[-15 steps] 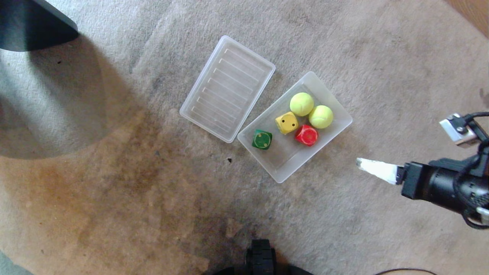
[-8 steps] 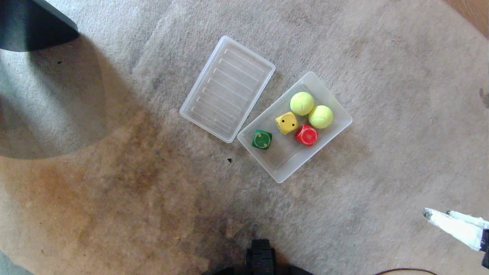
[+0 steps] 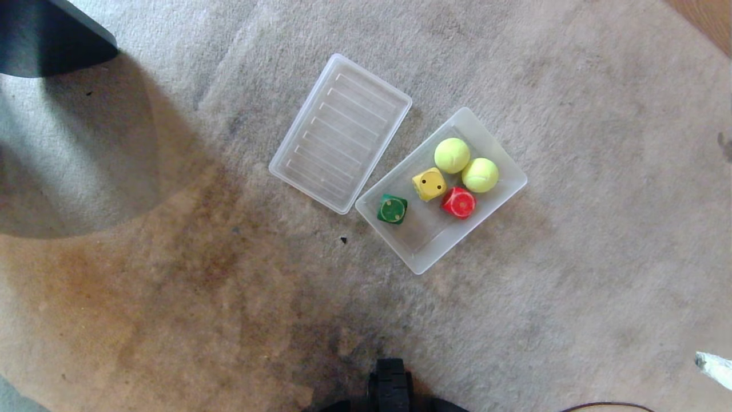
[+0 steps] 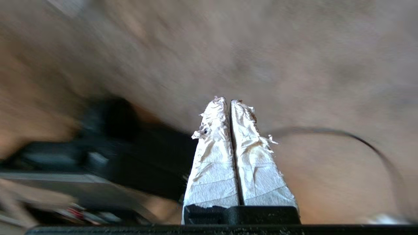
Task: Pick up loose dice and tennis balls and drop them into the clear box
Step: Pick up toys out of the box
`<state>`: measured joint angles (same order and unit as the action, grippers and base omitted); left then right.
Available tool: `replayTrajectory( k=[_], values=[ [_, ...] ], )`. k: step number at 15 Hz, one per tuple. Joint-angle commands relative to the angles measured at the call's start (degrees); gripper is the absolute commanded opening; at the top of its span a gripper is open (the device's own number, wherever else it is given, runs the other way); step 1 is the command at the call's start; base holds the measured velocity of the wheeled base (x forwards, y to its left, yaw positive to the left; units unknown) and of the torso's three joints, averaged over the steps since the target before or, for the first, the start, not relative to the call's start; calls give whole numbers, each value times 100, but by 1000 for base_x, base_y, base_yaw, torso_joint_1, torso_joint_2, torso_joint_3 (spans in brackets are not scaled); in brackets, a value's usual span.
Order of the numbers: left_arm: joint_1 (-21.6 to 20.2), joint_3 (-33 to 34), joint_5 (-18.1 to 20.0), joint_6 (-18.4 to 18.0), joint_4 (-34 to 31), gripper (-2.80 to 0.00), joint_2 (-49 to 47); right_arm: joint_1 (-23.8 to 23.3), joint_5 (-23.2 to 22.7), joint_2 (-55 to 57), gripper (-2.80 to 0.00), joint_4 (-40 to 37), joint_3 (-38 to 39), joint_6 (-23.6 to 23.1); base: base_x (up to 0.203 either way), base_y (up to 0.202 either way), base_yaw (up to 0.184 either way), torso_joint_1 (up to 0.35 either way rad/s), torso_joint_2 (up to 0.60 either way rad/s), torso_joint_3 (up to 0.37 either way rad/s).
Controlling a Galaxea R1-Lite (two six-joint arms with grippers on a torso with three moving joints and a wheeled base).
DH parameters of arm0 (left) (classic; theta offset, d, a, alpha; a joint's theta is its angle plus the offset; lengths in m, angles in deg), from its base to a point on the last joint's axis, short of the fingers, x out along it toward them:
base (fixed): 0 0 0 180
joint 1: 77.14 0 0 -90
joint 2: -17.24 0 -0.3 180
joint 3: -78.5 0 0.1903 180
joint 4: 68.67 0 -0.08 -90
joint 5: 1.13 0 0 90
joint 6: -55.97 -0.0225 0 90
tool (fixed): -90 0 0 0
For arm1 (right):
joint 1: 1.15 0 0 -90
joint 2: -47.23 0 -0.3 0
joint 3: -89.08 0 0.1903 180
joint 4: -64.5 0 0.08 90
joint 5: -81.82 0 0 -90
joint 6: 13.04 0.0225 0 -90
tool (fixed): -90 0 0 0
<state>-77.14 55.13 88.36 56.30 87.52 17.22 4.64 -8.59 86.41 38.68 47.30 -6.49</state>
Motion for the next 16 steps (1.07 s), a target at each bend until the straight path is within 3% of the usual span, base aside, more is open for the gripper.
replayTrajectory(
  k=[1,3,7,12,16],
  values=[
    [0,0,-2,2,0,-280,2,-211,4,-652,-280,-305,138,-259,0,0,0,0,0,0],
    [0,0,-2,2,0,-280,2,-324,14,-886,-280,-572,260,-496,0,0,0,0,0,0],
    [0,0,-2,2,0,-280,2,-364,56,-922,-280,-533,305,-540,0,0,0,0,0,0],
    [0,0,-2,2,0,-280,2,-821,445,-2473,-280,-167,1468,-954,0,0,0,0,0,0],
    [0,0,-2,2,0,-280,2,-825,453,-2477,-280,-159,1472,-962,0,0,0,0,0,0]
  ],
)
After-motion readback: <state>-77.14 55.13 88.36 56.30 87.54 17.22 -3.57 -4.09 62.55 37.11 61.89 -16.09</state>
